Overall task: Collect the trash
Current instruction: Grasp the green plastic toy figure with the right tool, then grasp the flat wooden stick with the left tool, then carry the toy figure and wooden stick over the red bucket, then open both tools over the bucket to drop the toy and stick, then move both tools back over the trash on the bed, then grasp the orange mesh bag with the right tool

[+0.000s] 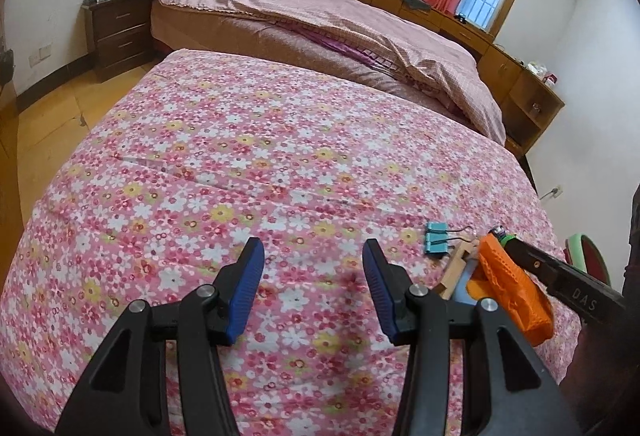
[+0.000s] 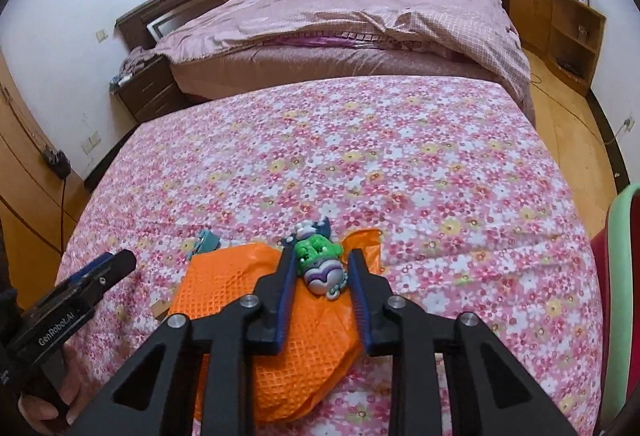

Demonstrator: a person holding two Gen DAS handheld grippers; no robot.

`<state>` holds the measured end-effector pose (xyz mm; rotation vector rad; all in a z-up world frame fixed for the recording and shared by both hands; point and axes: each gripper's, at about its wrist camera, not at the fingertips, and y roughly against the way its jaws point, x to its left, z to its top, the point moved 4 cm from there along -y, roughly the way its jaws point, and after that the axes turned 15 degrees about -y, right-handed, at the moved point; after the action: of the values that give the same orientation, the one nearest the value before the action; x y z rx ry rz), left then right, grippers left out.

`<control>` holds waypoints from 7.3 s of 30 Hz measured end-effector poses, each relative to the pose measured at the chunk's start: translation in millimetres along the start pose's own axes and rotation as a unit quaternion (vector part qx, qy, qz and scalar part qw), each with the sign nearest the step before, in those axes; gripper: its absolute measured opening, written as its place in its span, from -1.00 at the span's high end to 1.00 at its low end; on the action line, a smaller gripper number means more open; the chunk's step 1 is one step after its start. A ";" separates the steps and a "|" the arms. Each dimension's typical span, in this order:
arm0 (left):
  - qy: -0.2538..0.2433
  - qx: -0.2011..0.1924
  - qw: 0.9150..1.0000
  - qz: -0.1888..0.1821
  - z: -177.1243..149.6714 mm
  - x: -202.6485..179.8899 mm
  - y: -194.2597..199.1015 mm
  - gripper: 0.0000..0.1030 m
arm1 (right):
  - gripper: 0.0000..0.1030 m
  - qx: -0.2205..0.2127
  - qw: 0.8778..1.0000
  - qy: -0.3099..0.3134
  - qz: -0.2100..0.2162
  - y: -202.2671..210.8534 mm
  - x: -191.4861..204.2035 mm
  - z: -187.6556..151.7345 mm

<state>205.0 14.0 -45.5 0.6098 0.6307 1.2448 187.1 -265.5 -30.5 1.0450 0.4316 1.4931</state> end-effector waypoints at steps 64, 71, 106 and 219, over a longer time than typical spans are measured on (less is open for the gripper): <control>-0.087 -0.042 0.987 -0.126 -18.7 -100.8 129.9 0.81 | 0.54 -0.111 0.976 -0.158 0.101 197.9 -89.8 -63.3; -0.108 -0.048 0.982 -0.146 -19.5 -135.7 145.9 0.81 | 0.54 -0.136 0.972 -0.163 0.097 223.5 -102.4 -67.1; -0.243 0.038 0.941 -0.232 1.4 -377.4 40.8 0.81 | 0.54 -0.161 0.940 -0.300 0.020 228.2 -317.9 -34.7; 0.014 0.049 0.999 0.002 -26.2 9.9 41.0 0.21 | 0.12 0.041 0.994 -0.089 0.053 32.0 -0.7 -34.3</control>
<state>161.0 34.4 -34.8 0.6772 0.7177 1.2332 140.7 -263.4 -24.1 1.2727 0.3173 1.4693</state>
